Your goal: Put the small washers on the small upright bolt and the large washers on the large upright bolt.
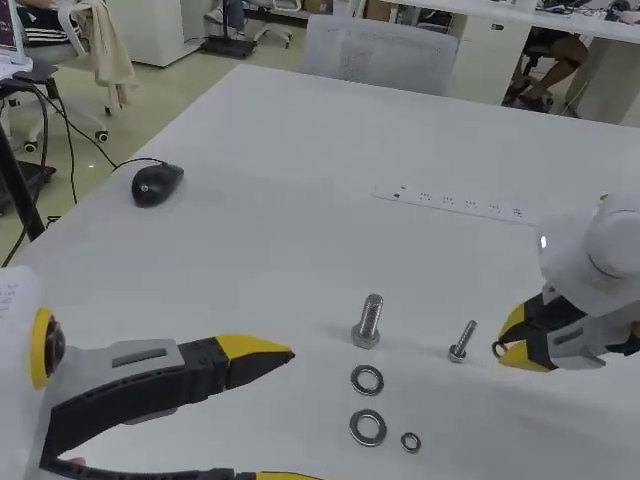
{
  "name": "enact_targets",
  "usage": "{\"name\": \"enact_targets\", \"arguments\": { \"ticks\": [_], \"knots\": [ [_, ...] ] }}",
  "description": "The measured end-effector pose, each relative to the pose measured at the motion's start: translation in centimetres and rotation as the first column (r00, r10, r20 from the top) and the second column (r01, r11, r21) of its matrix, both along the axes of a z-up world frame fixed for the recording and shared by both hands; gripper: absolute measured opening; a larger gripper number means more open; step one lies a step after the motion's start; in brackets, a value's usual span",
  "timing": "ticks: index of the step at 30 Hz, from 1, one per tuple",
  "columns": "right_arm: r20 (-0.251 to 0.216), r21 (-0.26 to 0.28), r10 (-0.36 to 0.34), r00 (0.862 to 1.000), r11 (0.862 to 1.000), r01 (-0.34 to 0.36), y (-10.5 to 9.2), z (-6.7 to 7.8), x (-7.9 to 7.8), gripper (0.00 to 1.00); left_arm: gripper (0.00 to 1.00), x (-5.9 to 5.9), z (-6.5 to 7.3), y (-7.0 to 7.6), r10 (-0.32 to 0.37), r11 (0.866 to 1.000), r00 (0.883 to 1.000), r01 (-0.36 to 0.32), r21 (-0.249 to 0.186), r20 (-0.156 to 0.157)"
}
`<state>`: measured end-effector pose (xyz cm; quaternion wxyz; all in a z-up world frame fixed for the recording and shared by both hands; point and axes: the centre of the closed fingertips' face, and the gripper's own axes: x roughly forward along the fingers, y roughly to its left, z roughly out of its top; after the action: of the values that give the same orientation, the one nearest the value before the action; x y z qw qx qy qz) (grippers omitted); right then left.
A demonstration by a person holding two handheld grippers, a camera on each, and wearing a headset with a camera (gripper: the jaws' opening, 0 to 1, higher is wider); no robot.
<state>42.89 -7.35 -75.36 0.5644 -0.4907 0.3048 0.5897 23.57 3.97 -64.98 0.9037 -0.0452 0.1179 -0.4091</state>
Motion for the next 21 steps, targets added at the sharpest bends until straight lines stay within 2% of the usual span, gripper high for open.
{"name": "enact_targets", "arguments": {
  "ticks": [9,21],
  "knots": [
    [0.020,-0.006,0.023,1.000,1.000,-0.022,1.3,0.4,1.7,0.12,0.53,0.5,-0.4,0.4,0.009,1.000,1.000,-0.009,0.004,-0.012],
    [-0.010,-0.027,0.049,0.999,0.998,-0.049,2.5,-0.5,2.3,0.12,0.53,0.8,-0.7,0.4,0.022,1.000,1.000,-0.023,-0.012,-0.019]
  ]
}}
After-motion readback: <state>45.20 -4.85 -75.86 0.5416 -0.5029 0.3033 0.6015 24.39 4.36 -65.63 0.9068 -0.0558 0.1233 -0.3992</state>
